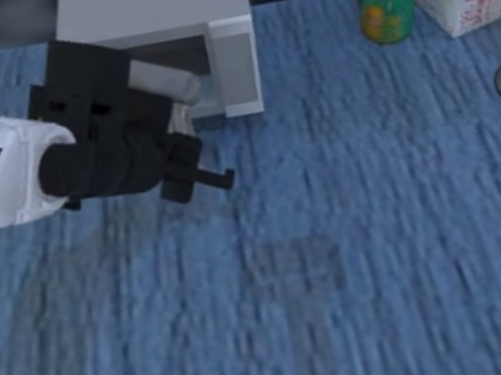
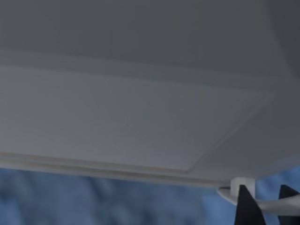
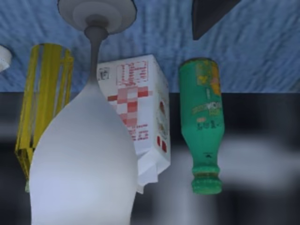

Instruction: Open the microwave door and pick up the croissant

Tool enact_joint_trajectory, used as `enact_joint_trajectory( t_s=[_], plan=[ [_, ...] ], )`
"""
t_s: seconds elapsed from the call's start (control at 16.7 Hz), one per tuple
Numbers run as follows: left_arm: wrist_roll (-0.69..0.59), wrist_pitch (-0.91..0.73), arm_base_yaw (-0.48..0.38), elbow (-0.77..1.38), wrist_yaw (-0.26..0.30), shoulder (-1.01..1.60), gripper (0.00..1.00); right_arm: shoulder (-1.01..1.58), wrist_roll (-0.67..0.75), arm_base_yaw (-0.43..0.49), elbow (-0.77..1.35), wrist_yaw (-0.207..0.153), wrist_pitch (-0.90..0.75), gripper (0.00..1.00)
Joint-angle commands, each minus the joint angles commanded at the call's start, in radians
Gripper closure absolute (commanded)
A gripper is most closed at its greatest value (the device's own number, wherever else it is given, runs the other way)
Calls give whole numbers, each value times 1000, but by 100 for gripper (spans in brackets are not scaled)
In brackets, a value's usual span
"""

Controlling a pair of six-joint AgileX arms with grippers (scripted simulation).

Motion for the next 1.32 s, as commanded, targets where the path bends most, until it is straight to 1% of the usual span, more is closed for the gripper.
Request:
enact_joint_trajectory(
  t_s=[0.12, 1.32],
  plan=[
    [19, -2, 10, -11, 14, -5, 100, 0, 0, 0, 0, 0, 0, 0],
    [20, -2, 10, -11, 14, -5, 100, 0, 0, 0, 0, 0, 0, 0]
  ],
)
